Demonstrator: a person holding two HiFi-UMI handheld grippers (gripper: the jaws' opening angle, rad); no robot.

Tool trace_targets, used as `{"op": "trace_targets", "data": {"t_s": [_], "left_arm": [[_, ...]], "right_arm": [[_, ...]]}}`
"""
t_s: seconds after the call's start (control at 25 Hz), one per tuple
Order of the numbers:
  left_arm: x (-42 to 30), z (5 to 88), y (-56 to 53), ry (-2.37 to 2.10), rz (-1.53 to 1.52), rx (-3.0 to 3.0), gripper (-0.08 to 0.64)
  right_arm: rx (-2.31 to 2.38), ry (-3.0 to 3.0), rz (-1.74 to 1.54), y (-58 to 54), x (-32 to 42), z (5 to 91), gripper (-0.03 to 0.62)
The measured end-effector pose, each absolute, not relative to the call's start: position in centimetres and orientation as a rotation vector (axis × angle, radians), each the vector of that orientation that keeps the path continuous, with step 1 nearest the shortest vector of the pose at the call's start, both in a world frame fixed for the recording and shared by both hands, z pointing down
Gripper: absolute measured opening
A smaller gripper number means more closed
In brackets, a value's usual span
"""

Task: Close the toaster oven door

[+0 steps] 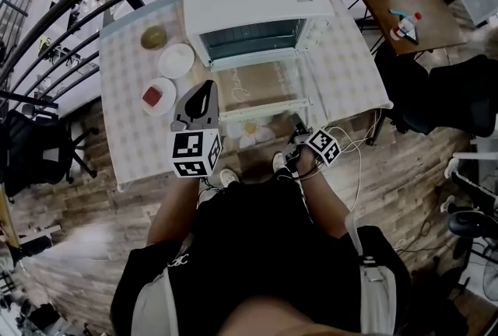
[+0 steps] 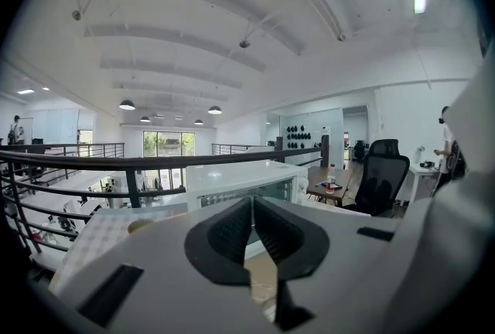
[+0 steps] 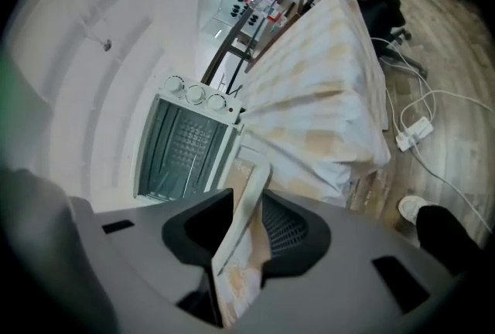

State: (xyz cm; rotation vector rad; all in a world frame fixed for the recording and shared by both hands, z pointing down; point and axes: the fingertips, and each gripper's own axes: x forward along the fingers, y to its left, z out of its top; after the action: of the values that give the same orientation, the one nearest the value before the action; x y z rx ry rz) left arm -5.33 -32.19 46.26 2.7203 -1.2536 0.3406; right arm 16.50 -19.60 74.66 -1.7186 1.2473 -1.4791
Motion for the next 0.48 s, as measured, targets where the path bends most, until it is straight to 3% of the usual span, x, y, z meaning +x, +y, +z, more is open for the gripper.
{"op": "trace_targets", "data": {"t_s": [0.48], "left_arm": [[-7.2,45.9,-33.2,-1.38,0.333,2.665,0.021]], "right_arm": [[-1.586,1.089,-1.545,-21.8,18.1,77.1,0.12]]}}
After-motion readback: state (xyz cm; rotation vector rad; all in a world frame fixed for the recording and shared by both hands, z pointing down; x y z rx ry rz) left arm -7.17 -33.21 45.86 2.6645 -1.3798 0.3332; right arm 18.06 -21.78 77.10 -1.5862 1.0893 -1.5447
